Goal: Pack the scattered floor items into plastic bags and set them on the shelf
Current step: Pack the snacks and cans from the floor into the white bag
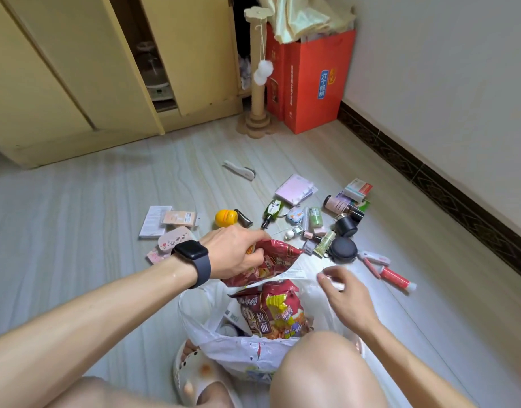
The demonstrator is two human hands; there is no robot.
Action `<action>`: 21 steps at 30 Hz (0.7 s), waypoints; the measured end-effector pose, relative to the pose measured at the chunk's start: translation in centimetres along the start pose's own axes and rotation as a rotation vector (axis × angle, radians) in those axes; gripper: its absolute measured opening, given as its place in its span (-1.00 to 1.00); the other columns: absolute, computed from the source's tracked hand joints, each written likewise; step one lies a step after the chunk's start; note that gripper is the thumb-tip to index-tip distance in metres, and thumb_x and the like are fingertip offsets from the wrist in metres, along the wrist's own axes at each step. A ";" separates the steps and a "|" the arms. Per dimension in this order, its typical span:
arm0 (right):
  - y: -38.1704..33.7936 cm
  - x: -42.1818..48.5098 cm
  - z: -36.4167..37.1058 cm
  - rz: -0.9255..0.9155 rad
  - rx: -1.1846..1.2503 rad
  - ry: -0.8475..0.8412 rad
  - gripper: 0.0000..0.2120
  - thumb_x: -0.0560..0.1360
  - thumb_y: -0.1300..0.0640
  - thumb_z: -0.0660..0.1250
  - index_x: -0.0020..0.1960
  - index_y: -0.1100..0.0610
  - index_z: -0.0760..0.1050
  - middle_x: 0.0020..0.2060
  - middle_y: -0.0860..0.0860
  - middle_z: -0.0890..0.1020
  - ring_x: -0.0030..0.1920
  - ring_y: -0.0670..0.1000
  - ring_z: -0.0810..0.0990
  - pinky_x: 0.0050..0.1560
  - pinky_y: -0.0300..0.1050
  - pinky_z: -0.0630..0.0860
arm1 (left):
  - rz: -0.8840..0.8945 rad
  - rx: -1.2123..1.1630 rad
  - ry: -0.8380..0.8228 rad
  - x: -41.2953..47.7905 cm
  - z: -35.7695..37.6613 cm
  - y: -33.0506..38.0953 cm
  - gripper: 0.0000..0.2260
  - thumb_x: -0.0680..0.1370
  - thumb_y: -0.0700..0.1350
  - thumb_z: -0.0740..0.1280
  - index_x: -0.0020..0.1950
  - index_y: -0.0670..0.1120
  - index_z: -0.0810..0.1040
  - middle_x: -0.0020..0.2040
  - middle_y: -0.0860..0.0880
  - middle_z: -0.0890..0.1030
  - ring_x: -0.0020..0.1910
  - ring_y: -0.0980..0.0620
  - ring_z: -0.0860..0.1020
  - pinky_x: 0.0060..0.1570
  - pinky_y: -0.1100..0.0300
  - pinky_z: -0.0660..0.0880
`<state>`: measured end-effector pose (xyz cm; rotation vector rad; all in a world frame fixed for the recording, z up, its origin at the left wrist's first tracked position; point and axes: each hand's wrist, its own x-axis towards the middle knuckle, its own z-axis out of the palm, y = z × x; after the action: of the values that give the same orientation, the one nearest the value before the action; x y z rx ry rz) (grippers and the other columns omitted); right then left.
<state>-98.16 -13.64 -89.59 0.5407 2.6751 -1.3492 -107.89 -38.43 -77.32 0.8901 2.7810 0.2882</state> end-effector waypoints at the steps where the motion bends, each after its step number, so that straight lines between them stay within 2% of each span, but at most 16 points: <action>1: 1.1 -0.1 -0.6 0.044 -0.096 0.100 -0.61 0.51 -0.19 0.34 0.25 -0.03 0.45 0.26 -0.05 0.53 0.32 0.03 0.44 0.22 -0.06 0.39 | 0.010 -0.007 -0.001 0.3 0.1 0.2 -0.69 0.57 0.10 0.18 0.30 0.17 0.46 -0.05 0.02 0.63 -0.06 -0.05 0.59 -0.11 0.07 0.55; 3: 3.4 0.0 -1.8 0.215 -0.223 0.086 -0.21 0.44 -0.26 0.38 0.52 0.02 0.15 0.49 0.07 0.29 0.48 0.15 0.22 0.38 0.09 0.26 | 0.037 -0.019 0.001 1.1 0.4 0.9 -0.69 0.57 0.09 0.17 0.31 0.17 0.45 -0.02 0.04 0.64 -0.04 -0.04 0.59 -0.13 0.12 0.53; 4: 4.6 0.2 -2.0 0.316 -0.259 0.007 -0.06 0.41 -0.28 0.39 0.58 0.03 -0.01 0.53 0.12 0.24 0.49 0.20 0.21 0.40 0.12 0.25 | 0.061 -0.023 0.001 1.5 0.6 1.4 -0.68 0.58 0.09 0.17 0.33 0.18 0.44 0.02 0.04 0.63 -0.01 -0.03 0.58 -0.13 0.14 0.52; 5: 5.4 0.3 -1.9 0.399 -0.270 -0.079 -0.01 0.42 -0.27 0.39 0.59 0.07 -0.08 0.50 0.17 0.29 0.46 0.23 0.29 0.38 0.10 0.29 | 0.092 -0.018 0.003 1.9 0.8 1.9 -0.67 0.58 0.09 0.16 0.34 0.19 0.43 0.06 0.04 0.63 0.03 -0.04 0.58 -0.12 0.14 0.51; 6: 5.9 0.3 -2.0 0.464 -0.253 -0.161 -0.09 0.45 -0.22 0.38 0.58 0.15 0.00 0.40 0.19 0.46 0.37 0.21 0.44 0.32 0.06 0.38 | 0.136 0.002 -0.001 2.4 1.0 2.6 -0.66 0.58 0.10 0.14 0.35 0.20 0.41 0.09 0.04 0.61 0.06 -0.05 0.57 -0.10 0.13 0.51; 7: 6.0 0.2 -2.3 0.472 -0.198 -0.224 -0.31 0.50 -0.13 0.35 0.47 0.21 0.24 0.19 0.14 0.64 0.19 0.16 0.59 0.23 0.03 0.48 | 0.177 0.026 -0.008 2.9 1.3 3.3 -0.65 0.58 0.11 0.12 0.36 0.21 0.40 0.12 0.04 0.60 0.08 -0.05 0.57 -0.09 0.12 0.50; 8: 5.8 0.1 -2.8 0.456 -0.062 -0.221 -0.61 0.54 -0.02 0.30 0.23 0.23 0.46 -0.07 0.07 0.72 -0.02 0.10 0.68 0.12 0.03 0.55 | 0.217 0.048 -0.010 3.4 1.5 4.2 -0.65 0.59 0.11 0.12 0.38 0.21 0.38 0.14 0.05 0.59 0.10 -0.06 0.56 -0.10 0.13 0.48; 9: 5.1 0.1 -3.5 0.443 0.161 -0.193 -0.81 0.56 0.08 0.25 -0.02 0.21 0.52 -0.29 0.02 0.69 -0.21 0.09 0.68 0.00 0.03 0.59 | 0.259 0.087 -0.016 3.8 1.6 5.1 -0.65 0.60 0.10 0.12 0.40 0.21 0.36 0.15 0.05 0.57 0.11 -0.05 0.55 -0.12 0.14 0.44; 10: 4.1 0.4 -4.4 0.447 0.401 -0.129 -0.83 0.56 0.16 0.21 -0.17 0.19 0.46 -0.41 0.02 0.61 -0.35 0.09 0.64 -0.12 -0.02 0.57 | 0.311 0.151 -0.013 4.1 1.8 5.8 -0.64 0.62 0.09 0.12 0.42 0.21 0.34 0.15 0.04 0.55 0.11 -0.06 0.53 -0.14 0.14 0.40; 11: 3.0 0.6 -5.6 0.465 0.631 -0.049 -0.81 0.56 0.20 0.18 -0.23 0.16 0.40 -0.47 0.03 0.51 -0.43 0.09 0.57 -0.19 -0.04 0.54 | 0.379 0.232 -0.006 4.2 2.0 6.7 -0.64 0.63 0.08 0.11 0.44 0.20 0.32 0.13 0.02 0.54 0.10 -0.07 0.52 -0.16 0.13 0.36; 13: 0.4 0.8 -7.8 0.429 0.854 0.006 -0.79 0.57 0.23 0.17 -0.25 0.13 0.37 -0.51 0.00 0.38 -0.52 0.02 0.41 -0.24 -0.04 0.48 | 0.546 0.391 -0.058 4.2 2.8 7.6 -0.65 0.63 0.01 0.13 0.42 0.18 0.34 0.09 0.00 0.53 0.06 -0.09 0.51 -0.17 0.11 0.28; 15: -1.5 0.3 -8.6 0.334 0.821 -0.081 -0.79 0.58 0.22 0.18 -0.24 0.12 0.38 -0.52 -0.05 0.32 -0.51 -0.03 0.27 -0.31 -0.09 0.40 | 0.703 0.510 -0.149 3.9 4.7 7.6 -0.66 0.56 -0.09 0.18 0.31 0.15 0.47 -0.03 0.01 0.56 -0.07 -0.07 0.54 -0.20 0.13 0.32; 17: -3.1 -0.3 -8.4 0.251 0.751 -0.160 -0.79 0.58 0.22 0.20 -0.23 0.15 0.40 -0.53 -0.07 0.32 -0.48 -0.03 0.21 -0.34 -0.10 0.32 | 0.797 0.612 -0.161 3.3 7.0 7.5 -0.74 0.46 -0.07 0.26 0.10 0.17 0.58 -0.21 0.08 0.57 -0.23 0.00 0.56 -0.30 0.19 0.38; 18: -3.7 -0.6 -8.0 0.216 0.727 -0.190 -0.80 0.58 0.22 0.21 -0.23 0.17 0.42 -0.53 -0.07 0.33 -0.48 -0.04 0.22 -0.33 -0.09 0.31 | 0.803 0.646 -0.170 2.9 8.1 7.7 -0.78 0.45 -0.06 0.30 0.05 0.17 0.60 -0.24 0.09 0.57 -0.23 0.02 0.56 -0.30 0.20 0.39; 19: -4.3 -1.0 -7.7 0.180 0.704 -0.211 -0.80 0.58 0.22 0.23 -0.23 0.18 0.43 -0.53 -0.07 0.35 -0.50 -0.04 0.23 -0.33 -0.09 0.32 | 0.792 0.643 -0.203 2.7 9.3 7.8 -0.78 0.47 -0.06 0.32 0.07 0.16 0.59 -0.19 0.09 0.59 -0.18 0.01 0.57 -0.26 0.18 0.41; 21: -5.3 -1.3 -7.4 0.127 0.660 -0.229 -0.79 0.57 0.20 0.27 -0.23 0.19 0.41 -0.52 -0.06 0.37 -0.51 -0.06 0.25 -0.33 -0.09 0.34 | 0.638 0.552 -0.344 2.3 10.7 8.3 -0.70 0.57 -0.09 0.26 0.28 0.13 0.50 0.06 0.06 0.61 0.05 -0.06 0.53 -0.07 0.09 0.42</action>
<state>-98.27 -10.99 -80.81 0.5479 1.9446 -2.0982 -102.41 -29.11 -85.89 1.7493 2.2035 -0.5250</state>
